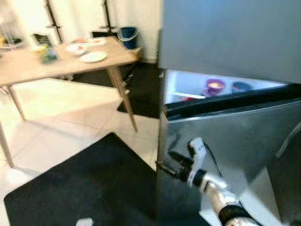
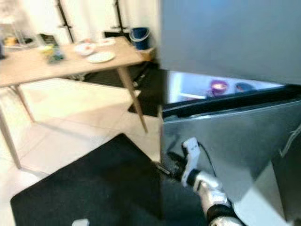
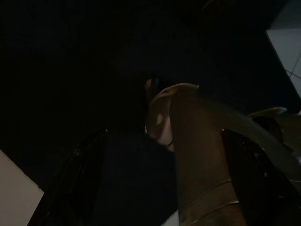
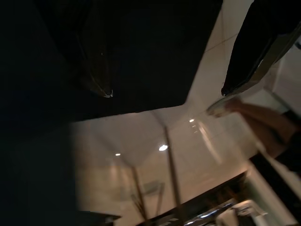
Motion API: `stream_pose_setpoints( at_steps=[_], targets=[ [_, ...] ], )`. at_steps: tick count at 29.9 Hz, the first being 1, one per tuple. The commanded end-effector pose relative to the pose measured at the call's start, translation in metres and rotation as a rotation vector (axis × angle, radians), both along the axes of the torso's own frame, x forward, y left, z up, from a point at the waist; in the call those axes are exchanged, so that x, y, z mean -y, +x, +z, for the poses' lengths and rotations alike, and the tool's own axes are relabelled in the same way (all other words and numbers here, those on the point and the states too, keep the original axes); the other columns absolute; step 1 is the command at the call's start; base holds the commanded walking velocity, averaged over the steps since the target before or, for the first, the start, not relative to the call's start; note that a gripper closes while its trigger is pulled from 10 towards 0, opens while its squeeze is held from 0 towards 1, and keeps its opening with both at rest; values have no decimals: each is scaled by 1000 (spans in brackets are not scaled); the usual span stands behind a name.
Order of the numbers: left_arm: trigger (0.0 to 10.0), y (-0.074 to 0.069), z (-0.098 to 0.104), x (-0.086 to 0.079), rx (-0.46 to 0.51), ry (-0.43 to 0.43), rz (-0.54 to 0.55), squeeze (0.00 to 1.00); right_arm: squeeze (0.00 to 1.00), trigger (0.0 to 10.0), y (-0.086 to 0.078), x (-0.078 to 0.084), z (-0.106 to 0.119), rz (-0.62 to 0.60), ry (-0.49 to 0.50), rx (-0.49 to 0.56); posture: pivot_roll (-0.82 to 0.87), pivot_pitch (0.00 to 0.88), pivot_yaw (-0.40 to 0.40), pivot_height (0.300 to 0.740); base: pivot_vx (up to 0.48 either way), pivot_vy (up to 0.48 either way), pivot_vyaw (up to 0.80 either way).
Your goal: Restocking fridge
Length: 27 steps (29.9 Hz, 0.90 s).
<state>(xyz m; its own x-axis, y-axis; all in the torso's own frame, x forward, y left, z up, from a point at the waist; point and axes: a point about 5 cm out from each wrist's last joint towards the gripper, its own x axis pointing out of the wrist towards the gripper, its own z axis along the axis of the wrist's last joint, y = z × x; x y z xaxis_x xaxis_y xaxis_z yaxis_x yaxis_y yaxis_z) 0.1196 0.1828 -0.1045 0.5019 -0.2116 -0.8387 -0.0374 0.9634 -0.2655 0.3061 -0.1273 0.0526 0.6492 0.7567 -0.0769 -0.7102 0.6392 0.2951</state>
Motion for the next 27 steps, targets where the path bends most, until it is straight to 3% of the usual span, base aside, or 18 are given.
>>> stream_pose_setpoints(
  at_steps=[1,6,7,12,14,21,23,24,26,27],
  targets=[
    [10000,-16,-5,2,-67,1,-16,0,0,10000,0,6,-4,-35,-36,-9,-47,55,9,740,0,0,756],
    [10000,-17,-6,1,-73,9,-18,0,0,10000,13,5,1,-183,-140,33,-48,55,8,740,0,0,659],
    [10000,-17,-6,1,-74,12,-19,0,0,10000,16,8,2,-244,-167,43,-48,55,7,740,0,0,0],
    [10000,-17,-6,2,-76,14,-19,0,0,10000,17,16,-5,-330,-226,14,-48,55,7,740,0,0,0],
    [10000,-18,-6,2,-82,18,-21,0,0,10000,6,24,-21,-322,-309,-41,-48,55,7,740,0,0,0],
    [10000,-20,-7,1,-91,25,-19,0,0,10000,-17,43,-48,-327,-392,-164,-49,55,6,740,0,0,0],
    [10000,-20,-7,1,-92,24,-16,0,0,10000,-45,53,-74,-249,-473,-275,-52,55,8,740,0,0,0],
    [10000,-20,-7,1,-92,24,-16,0,0,10000,-45,53,-74,-249,-473,-275,-52,55,8,740,0,0,0],
    [10000,-20,-7,1,-90,22,-12,0,0,10000,-68,68,-92,-279,-552,-373,-48,55,6,740,0,0,0],
    [10000,-20,-7,1,-90,22,-12,0,0,10000,-68,68,-92,-279,-552,-373,-48,55,6,740,0,0,0]
  ],
)
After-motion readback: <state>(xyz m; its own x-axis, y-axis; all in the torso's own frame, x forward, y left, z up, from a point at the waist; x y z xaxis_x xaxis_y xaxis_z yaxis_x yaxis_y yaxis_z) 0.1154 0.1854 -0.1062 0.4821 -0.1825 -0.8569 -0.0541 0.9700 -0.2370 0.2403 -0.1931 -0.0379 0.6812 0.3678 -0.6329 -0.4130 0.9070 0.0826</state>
